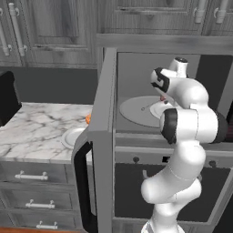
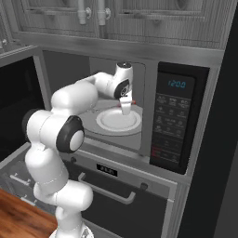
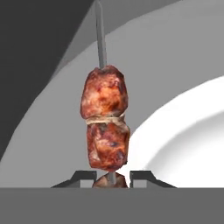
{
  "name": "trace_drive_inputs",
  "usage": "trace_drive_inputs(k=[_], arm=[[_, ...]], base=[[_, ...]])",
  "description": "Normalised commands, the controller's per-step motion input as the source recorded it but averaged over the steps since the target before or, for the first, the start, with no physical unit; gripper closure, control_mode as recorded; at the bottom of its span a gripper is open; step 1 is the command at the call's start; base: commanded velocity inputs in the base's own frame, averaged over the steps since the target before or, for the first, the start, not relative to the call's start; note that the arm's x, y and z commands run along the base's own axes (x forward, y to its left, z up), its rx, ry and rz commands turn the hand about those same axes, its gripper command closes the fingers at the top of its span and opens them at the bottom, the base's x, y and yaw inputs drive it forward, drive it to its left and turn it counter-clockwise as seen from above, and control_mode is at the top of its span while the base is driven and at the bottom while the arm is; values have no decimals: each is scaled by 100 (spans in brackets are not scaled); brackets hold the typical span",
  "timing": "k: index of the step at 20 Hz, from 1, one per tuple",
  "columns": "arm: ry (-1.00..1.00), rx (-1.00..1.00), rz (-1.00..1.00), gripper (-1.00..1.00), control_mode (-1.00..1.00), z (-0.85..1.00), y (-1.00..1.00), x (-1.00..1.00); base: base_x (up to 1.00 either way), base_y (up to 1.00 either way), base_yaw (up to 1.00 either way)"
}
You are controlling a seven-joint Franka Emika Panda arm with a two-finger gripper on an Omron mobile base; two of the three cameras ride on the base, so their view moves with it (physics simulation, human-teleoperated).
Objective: Pick the kebab skewer from the counter and place it in the microwave.
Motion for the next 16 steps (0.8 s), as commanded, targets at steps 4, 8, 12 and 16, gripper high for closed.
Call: trace_drive_inputs(k=[4,8,12,16], arm=[[0,12,0,100,-100,0,0,-18],[-1,9,0,100,-100,0,11,-14],[0,3,-3,100,-100,0,3,-33],[0,0,-7,100,-100,0,8,-33]], base=[[0,0,0],[0,0,0],[0,0,0],[0,0,0]])
